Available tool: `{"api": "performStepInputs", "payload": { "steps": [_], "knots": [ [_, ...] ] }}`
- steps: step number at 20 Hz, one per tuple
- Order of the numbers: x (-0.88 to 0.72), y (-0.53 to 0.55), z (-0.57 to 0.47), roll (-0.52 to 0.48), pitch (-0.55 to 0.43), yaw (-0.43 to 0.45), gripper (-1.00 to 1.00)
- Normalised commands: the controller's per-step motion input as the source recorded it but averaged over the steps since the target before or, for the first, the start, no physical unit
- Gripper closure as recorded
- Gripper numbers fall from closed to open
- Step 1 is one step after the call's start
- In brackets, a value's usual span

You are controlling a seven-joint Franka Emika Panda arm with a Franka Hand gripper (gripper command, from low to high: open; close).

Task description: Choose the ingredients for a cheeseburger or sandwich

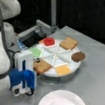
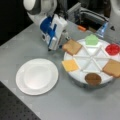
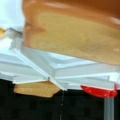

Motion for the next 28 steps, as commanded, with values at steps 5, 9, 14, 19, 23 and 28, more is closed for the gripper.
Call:
{"api": "performStepInputs", "payload": {
  "steps": [5,9,14,19,23,28],
  "knots": [
    [0.20,-0.16,-0.10,0.111,0.051,0.104,1.00],
    [0.17,-0.14,-0.12,0.072,0.057,0.107,1.00],
    [0.14,-0.13,-0.12,0.049,0.063,0.103,1.00],
    [0.13,-0.15,-0.11,0.041,0.065,0.104,1.00],
    [0.11,-0.26,-0.06,0.016,0.085,0.102,1.00],
    [0.13,-0.34,0.02,0.002,0.126,0.094,1.00]
  ]
}}
